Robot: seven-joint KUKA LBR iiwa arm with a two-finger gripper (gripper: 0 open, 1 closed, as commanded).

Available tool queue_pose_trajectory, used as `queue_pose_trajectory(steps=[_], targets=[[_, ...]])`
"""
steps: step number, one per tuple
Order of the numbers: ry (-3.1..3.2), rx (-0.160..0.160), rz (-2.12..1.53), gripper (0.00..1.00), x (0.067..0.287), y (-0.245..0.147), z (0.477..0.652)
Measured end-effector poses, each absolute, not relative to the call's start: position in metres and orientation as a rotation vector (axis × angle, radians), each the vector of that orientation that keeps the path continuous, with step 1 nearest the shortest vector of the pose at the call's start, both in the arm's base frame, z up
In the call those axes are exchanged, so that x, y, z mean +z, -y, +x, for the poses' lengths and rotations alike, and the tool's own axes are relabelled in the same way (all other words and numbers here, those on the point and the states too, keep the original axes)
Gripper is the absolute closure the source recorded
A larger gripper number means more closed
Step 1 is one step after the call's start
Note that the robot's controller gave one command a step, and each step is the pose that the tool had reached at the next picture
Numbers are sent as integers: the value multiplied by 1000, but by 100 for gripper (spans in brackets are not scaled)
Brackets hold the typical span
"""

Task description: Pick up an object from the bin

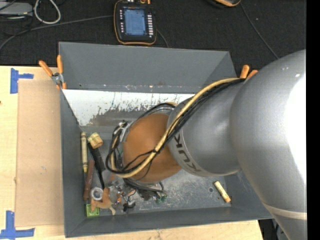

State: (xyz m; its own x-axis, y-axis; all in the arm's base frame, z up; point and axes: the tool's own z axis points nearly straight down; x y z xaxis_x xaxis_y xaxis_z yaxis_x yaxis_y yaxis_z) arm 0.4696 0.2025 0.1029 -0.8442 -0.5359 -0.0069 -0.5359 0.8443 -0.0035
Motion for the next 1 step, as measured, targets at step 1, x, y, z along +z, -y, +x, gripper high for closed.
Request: queue_pose_trajectory(steps=[1], targets=[[-3013, -3, -875, 100, 112, -203, 469]])
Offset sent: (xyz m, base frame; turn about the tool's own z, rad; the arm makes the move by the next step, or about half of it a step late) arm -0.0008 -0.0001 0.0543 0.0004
